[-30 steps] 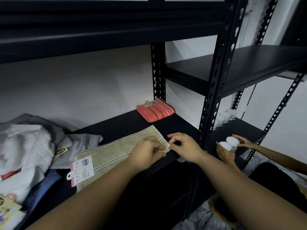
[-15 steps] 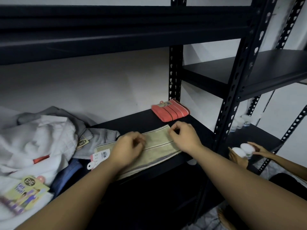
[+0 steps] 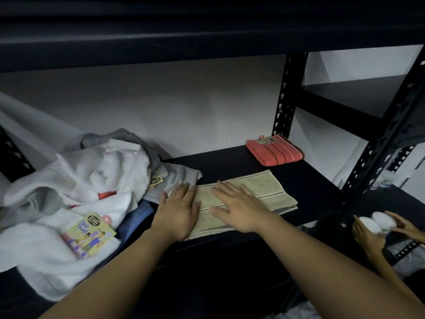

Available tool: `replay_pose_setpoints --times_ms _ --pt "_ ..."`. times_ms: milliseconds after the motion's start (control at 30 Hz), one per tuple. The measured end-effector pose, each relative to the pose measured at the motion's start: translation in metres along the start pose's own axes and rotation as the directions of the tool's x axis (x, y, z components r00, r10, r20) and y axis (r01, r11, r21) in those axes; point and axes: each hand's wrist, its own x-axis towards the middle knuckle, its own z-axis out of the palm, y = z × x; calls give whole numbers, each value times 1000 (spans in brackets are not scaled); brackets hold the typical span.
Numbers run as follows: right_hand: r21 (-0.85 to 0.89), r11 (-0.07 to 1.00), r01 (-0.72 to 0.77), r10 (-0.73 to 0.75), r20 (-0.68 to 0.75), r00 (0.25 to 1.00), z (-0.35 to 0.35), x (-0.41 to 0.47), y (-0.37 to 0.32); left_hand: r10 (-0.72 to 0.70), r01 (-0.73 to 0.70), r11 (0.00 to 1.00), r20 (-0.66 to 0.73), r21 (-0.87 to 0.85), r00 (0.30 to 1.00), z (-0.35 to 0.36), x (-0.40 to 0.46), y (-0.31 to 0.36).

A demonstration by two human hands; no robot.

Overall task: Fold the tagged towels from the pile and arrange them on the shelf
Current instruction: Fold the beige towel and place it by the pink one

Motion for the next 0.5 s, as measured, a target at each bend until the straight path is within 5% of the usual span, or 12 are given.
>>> replay_pose_setpoints --times_ms 300,500 --pt "55 958 -282 277 86 957 -26 -30 99 3 -3 1000 22 16 1000 0 0 1" --pt "173 879 -445 475 -220 852 -16 -28 99 101 -95 990 -52 105 994 -5 -1 6"
